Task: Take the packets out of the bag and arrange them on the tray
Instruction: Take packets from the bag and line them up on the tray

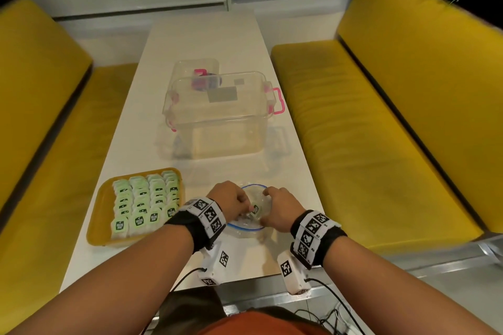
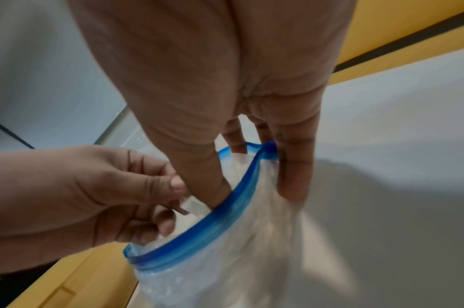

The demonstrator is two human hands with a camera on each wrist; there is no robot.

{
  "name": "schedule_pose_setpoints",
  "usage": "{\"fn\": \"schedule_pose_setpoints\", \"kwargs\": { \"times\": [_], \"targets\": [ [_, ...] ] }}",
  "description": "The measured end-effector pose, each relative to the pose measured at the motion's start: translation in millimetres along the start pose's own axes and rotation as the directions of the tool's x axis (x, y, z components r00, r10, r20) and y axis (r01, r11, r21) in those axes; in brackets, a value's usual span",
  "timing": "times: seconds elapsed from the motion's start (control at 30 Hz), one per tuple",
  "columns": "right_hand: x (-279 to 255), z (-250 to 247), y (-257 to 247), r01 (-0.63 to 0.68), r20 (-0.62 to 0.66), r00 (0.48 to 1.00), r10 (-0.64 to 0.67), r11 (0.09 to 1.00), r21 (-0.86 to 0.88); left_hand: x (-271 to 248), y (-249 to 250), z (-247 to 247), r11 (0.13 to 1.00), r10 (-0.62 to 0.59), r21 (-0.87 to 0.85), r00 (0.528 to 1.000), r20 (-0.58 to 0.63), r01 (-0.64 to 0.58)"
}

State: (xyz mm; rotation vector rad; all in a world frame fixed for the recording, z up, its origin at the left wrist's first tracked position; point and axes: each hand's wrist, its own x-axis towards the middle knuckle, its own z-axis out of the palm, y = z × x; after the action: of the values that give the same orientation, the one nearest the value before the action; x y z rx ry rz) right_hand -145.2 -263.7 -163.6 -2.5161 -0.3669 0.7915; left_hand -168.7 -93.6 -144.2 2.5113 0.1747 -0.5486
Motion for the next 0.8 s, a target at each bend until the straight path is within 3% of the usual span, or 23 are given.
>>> {"fn": "schedule_pose_setpoints", "kwargs": {
  "times": [0.13,0.23,0.4,0.53,0.6,0.67,0.8],
  "targets": [
    [-2.0,-4.6,-5.3,0.003,0.018,1.0,-0.001,0.991,-0.135,-5.0,-1.5,-25.2,0.996,0.025,-0.084,0.998,-0.05,-0.029],
    [-6.7,-14.5,-15.2,0.026,-0.134,0.989,-0.061,0.969,-0.245,-9.1,2.7,-40.9,0.989,0.129,-0.063,0.988,-0.082,-0.134],
    [-5.8,-26.9,-25.5,0.258,-0.21,0.94,-0.268,0.963,-0.073,-14.3,23.5,-52.1,0.964,0.252,-0.068,0.964,-0.081,-0.257],
    [-3.0,-29.0,-19.0,0.278,-0.195,0.947,-0.254,0.955,0.103,-7.2,28.2,-46.1,0.963,0.228,-0.123,0.967,-0.11,-0.241],
    [-2.2,-27.0,-13.0,0.237,-0.165,0.962,-0.219,0.966,0.105,-1.3,26.3,-39.2,0.985,0.166,-0.021,0.979,-0.12,-0.169],
    [-2.4,-22.6,-6.8,0.205,-0.104,0.975,-0.194,0.973,0.108,3.3,24.5,-31.5,0.976,0.117,0.195,0.988,-0.099,-0.096],
    [-0.6,-13.7,1.9,0.167,-0.015,0.986,-0.167,0.983,0.072,10.6,13.9,-14.2,0.862,0.028,0.506,1.0,-0.013,-0.017]
  ]
}}
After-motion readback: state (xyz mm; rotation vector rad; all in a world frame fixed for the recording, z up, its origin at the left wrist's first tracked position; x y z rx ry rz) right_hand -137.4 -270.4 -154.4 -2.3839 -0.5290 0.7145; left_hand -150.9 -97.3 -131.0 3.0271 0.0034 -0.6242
